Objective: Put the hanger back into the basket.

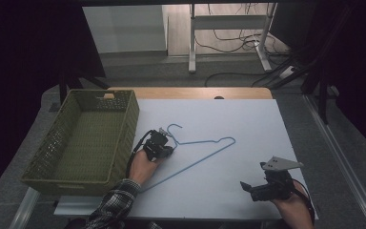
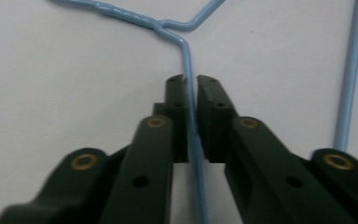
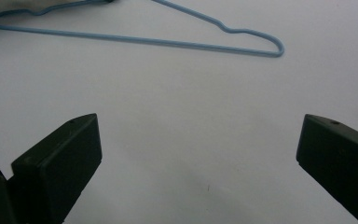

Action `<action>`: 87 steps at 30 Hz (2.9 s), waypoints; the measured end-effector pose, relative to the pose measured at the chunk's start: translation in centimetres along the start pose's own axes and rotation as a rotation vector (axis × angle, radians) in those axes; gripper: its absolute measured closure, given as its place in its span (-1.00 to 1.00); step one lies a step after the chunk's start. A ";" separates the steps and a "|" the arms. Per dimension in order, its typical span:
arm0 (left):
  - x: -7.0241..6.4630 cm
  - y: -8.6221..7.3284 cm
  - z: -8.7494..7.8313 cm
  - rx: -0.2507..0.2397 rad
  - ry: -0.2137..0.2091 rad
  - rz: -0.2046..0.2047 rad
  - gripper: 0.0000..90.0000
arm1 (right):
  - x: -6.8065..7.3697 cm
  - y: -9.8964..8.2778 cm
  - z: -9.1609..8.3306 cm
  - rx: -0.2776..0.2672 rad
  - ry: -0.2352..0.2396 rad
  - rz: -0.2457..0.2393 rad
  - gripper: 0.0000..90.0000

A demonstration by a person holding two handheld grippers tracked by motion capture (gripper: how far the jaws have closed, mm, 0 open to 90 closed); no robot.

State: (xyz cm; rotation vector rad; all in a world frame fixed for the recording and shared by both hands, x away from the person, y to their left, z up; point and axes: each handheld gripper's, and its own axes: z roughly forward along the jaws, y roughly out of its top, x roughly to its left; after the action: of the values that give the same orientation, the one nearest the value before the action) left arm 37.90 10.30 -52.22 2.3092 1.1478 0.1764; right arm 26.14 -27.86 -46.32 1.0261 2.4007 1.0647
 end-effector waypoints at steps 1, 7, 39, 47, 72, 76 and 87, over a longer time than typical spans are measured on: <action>-0.1 0.0 0.0 0.002 0.005 -0.007 0.92 | 0.0 0.0 0.0 0.002 0.000 -0.003 -1.00; -0.3 0.1 -0.6 -0.015 -0.006 -0.013 0.92 | 0.1 0.3 0.3 0.012 0.000 -0.007 -1.00; -1.0 -0.1 -1.9 -0.061 -0.053 -0.001 0.93 | 2.9 15.0 18.3 0.073 0.118 -0.029 -0.40; -1.0 -0.1 -1.9 -0.066 -0.061 -0.002 0.93 | 3.8 16.1 21.7 0.071 0.149 0.007 0.08; -0.9 0.2 -7.0 -0.169 -0.203 -0.024 0.24 | 5.3 17.6 19.2 0.000 0.143 0.042 0.90; -0.9 0.4 -8.0 -0.164 -0.244 -0.011 0.26 | 5.6 17.7 17.9 -0.031 0.170 0.043 0.90; -1.9 1.3 -8.2 -0.103 -0.372 0.003 0.53 | 7.7 17.1 14.5 -0.111 0.208 -0.038 0.90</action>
State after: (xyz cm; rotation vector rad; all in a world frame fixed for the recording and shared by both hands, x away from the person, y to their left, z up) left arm 34.80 11.64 -44.42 2.1365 0.9236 -0.1826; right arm 36.85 -6.95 -43.36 0.8678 2.4770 1.3336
